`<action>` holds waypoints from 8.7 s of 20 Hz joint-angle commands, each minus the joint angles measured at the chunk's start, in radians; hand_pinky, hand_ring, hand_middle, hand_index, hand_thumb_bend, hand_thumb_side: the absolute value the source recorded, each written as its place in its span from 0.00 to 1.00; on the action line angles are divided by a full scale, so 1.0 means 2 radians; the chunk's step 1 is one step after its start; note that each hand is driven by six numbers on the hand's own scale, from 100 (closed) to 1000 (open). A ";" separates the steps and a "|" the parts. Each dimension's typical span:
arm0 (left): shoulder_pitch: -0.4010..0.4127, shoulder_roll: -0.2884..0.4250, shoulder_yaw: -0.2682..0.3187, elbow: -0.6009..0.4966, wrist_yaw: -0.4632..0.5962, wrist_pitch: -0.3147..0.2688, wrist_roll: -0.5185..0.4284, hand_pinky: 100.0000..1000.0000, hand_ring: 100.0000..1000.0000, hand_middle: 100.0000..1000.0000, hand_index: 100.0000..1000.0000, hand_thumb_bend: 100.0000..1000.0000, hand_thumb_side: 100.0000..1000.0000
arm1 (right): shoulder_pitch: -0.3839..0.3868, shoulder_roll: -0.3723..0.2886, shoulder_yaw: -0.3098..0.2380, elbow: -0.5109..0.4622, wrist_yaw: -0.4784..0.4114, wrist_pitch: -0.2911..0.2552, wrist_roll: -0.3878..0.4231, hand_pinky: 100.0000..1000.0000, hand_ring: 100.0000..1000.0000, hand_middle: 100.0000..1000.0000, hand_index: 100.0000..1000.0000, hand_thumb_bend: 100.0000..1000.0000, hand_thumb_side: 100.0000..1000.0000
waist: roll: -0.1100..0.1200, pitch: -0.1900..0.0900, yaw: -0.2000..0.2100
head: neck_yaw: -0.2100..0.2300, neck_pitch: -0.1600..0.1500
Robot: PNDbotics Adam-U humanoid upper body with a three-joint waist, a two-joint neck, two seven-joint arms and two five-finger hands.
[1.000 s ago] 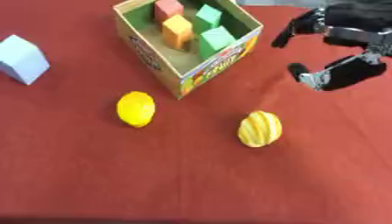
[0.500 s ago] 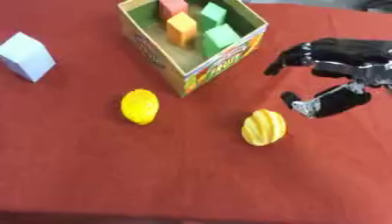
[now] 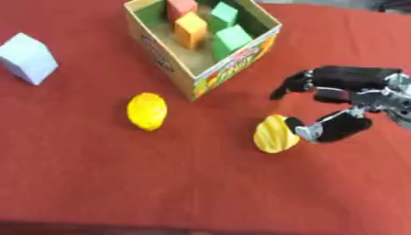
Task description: Pick up objects on the table and place them in the box.
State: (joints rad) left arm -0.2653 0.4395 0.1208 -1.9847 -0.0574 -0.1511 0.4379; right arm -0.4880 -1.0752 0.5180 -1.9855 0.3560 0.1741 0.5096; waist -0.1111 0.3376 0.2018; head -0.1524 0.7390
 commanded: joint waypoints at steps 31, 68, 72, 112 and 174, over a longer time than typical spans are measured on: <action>-0.010 -0.001 -0.004 -0.008 0.013 0.000 -0.005 0.73 0.52 0.49 0.79 0.00 0.47 | -0.008 0.033 0.015 -0.007 0.073 0.034 -0.017 0.77 0.69 0.51 0.65 0.17 0.06 | 0.007 0.004 0.006 | -0.010 -0.006; -0.013 -0.003 -0.004 -0.008 0.016 0.000 -0.005 0.72 0.51 0.49 0.79 0.00 0.48 | 0.027 0.018 -0.020 -0.007 0.101 0.028 0.031 0.79 0.71 0.48 0.65 0.14 0.11 | 0.012 0.015 0.003 | -0.009 -0.009; -0.013 -0.004 -0.005 -0.008 0.016 0.000 -0.005 0.72 0.51 0.49 0.79 0.00 0.48 | 0.024 0.021 -0.022 -0.007 0.091 0.029 0.007 0.77 0.68 0.45 0.62 0.08 0.11 | 0.010 0.014 0.002 | -0.009 -0.008; -0.033 0.014 -0.010 -0.008 0.016 -0.001 -0.012 0.72 0.51 0.49 0.78 0.00 0.47 | -0.334 0.222 -0.052 0.352 0.112 -0.099 -0.056 0.81 0.72 0.51 0.67 0.00 0.01 | -0.016 0.021 0.034 | -0.036 -0.041; -0.197 0.357 -0.118 0.162 -0.155 0.093 -0.488 0.84 0.78 0.72 0.84 0.53 0.04 | 0.204 0.141 -0.283 -0.007 -0.239 -0.164 -0.291 0.80 0.77 0.70 0.79 0.00 0.51 | 0.047 -0.008 -0.043 | 0.069 -0.005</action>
State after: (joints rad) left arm -0.6407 1.1096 -0.1139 -1.6848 -0.3489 0.0471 -0.4819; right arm -0.0773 -0.7863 -0.0275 -1.9852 -0.1088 -0.1425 -0.0713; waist -0.0202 0.3390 0.1164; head -0.0187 0.7298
